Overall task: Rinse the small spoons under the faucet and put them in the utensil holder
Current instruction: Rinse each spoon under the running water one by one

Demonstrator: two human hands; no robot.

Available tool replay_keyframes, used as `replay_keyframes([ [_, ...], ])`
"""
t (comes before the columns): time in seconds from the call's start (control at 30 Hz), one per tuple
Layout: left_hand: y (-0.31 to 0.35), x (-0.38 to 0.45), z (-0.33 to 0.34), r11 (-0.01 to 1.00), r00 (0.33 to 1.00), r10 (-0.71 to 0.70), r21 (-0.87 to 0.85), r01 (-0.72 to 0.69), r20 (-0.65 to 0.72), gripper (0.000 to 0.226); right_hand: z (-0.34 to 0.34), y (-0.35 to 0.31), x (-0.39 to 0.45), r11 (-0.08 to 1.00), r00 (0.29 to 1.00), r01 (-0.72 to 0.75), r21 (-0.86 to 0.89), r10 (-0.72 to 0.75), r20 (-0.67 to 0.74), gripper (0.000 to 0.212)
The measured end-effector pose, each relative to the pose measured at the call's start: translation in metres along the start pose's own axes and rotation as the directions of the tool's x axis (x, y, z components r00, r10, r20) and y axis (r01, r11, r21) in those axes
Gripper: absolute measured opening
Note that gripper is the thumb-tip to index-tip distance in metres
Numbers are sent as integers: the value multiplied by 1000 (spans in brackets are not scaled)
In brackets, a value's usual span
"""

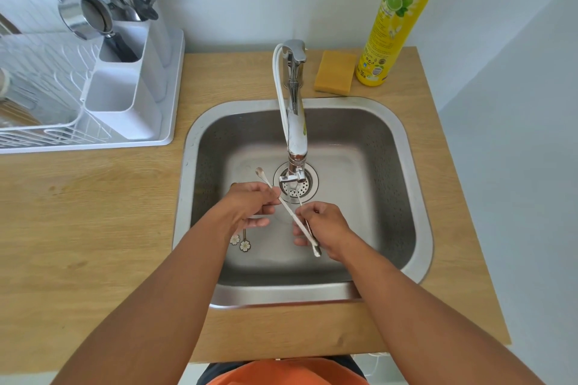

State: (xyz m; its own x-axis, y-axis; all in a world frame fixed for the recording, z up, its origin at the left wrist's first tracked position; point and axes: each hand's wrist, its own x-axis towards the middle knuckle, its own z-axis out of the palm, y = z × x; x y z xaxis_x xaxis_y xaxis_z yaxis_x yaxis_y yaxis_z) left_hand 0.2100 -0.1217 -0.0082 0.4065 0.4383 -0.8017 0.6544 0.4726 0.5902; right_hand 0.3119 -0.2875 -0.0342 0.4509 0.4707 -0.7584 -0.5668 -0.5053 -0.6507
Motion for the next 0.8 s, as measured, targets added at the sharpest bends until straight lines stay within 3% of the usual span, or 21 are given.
replay_keyframes([
  [0.2,-7,-2,18,994,996,57,-90,-63,-65,15,6,-11,-8,998,999,9,62,-11,43,15],
  [0.33,-16,0,28,991,992,73,-108,-84,-106,16,4,-13,-11,995,998,65,-80,-66,-16,20],
  [0.47,-22,1,40,994,997,69,-80,-72,-32,23,3,-7,-14,977,991,115,-179,-126,-51,22],
  [0.8,-10,9,53,964,982,139,-208,-164,-130,30,-17,-10,-20,968,987,114,-224,-136,-87,23],
])
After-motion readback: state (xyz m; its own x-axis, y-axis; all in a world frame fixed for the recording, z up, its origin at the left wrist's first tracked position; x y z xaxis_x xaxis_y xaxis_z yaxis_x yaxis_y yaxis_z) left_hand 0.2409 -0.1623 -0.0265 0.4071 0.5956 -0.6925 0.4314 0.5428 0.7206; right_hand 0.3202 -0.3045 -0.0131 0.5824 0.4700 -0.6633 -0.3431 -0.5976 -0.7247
